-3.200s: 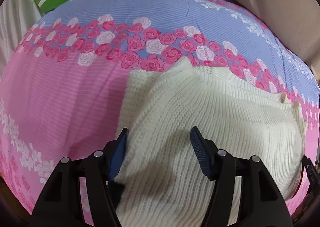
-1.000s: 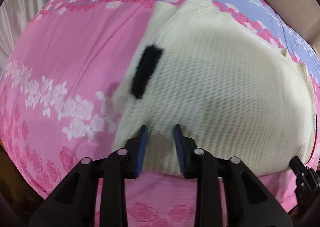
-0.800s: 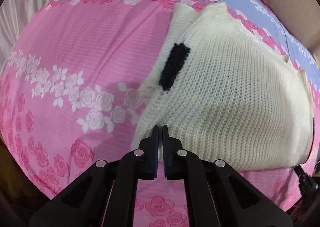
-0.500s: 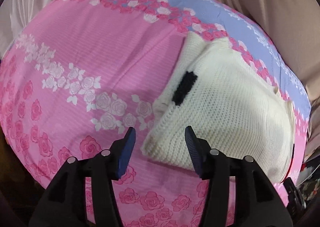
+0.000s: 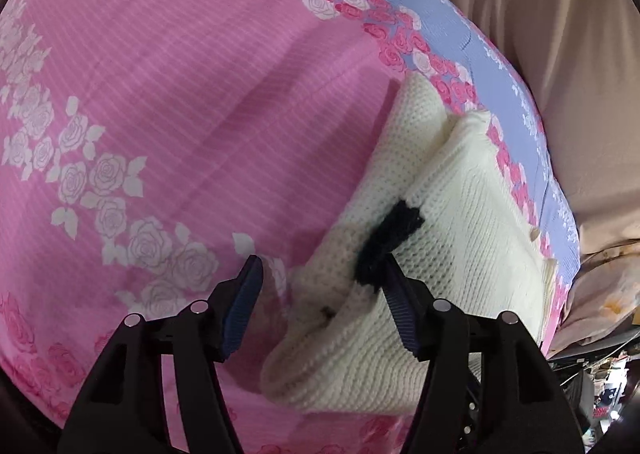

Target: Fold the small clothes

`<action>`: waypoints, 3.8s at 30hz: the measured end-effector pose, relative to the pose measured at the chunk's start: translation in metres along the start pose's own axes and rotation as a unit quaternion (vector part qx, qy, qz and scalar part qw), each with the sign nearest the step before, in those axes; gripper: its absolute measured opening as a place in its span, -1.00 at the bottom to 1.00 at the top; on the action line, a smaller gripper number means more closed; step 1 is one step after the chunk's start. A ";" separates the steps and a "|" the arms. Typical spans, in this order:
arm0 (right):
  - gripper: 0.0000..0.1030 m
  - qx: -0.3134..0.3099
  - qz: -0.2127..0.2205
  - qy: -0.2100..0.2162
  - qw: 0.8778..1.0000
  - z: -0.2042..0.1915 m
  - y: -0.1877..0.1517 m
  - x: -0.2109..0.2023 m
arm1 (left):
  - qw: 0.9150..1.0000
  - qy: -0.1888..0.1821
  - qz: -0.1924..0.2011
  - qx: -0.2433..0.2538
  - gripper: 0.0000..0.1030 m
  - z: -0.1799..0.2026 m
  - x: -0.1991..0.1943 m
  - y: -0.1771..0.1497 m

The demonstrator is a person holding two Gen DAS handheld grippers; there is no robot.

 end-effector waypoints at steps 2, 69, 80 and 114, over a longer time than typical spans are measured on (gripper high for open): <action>-0.69 -0.001 -0.001 -0.004 1.000 -0.002 0.001 0.000 | 1.000 -0.015 -0.006 0.008 -0.25 0.006 0.002 0.002; -0.79 0.232 0.076 0.122 0.962 0.212 -0.034 -0.112 | 0.986 -0.120 -0.101 0.050 -0.16 0.166 0.030 -0.152; -0.74 0.198 -0.001 0.039 0.980 0.247 -0.098 -0.064 | 0.978 -0.044 -0.030 0.202 -0.15 0.228 -0.003 -0.144; -0.52 0.240 0.095 0.064 0.964 0.305 -0.031 -0.116 | 0.933 0.093 -0.009 0.346 -0.10 0.292 0.059 -0.138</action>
Point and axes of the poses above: each gripper's, at about its wrist camera, not at the fingertips, and x roughly the way its jaws point, z to its right, y to its top, the point moved 6 cm from there along x, roughly the way its jaws point, and after that the axes turned 3 degrees about -y, right-handed, at the moved point
